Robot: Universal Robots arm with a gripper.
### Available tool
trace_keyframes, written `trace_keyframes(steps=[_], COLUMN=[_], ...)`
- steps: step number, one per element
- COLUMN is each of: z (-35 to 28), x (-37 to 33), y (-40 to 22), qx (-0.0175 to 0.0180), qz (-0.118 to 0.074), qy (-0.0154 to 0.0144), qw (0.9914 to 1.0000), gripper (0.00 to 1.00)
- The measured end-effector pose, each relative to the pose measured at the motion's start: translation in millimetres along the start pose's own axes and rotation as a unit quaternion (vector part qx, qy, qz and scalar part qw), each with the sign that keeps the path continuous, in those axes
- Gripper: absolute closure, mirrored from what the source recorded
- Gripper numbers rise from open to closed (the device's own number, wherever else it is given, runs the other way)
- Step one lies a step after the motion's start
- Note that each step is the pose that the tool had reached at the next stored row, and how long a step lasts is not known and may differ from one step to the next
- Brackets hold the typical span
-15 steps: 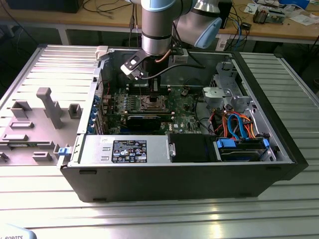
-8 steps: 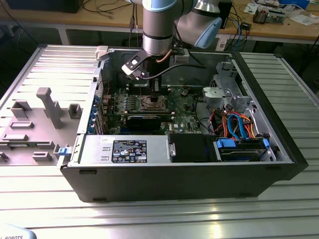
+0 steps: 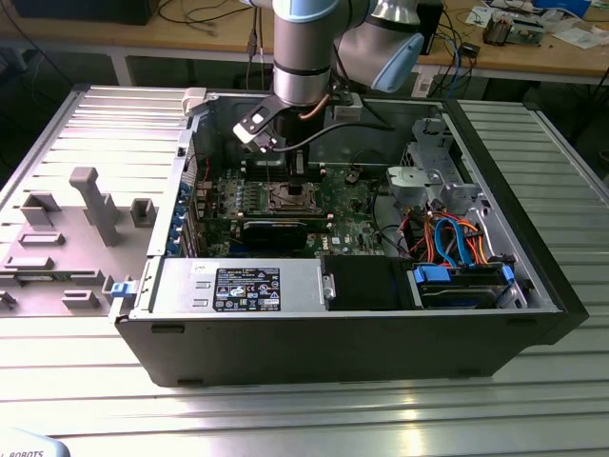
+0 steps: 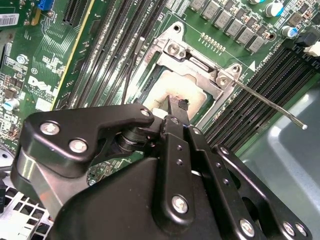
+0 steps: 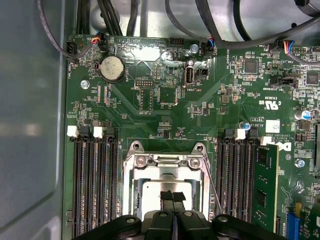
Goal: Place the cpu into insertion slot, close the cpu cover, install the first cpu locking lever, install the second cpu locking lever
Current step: 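Install the first cpu locking lever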
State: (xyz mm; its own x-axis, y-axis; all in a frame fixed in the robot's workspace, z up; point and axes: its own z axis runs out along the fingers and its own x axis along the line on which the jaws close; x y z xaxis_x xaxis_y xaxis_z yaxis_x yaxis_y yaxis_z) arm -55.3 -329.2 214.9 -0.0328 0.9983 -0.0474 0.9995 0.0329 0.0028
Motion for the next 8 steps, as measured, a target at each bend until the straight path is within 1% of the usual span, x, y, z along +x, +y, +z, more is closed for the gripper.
trace_keyframes(steps=[4,8], z=[-2.1,-5.5], x=[-0.2,-0.3], y=[0.0,0.0], qx=[0.0,0.0], qz=[0.0,0.0], qy=[0.0,0.0], qw=[1.0,1.0], gripper=[0.89,0.89])
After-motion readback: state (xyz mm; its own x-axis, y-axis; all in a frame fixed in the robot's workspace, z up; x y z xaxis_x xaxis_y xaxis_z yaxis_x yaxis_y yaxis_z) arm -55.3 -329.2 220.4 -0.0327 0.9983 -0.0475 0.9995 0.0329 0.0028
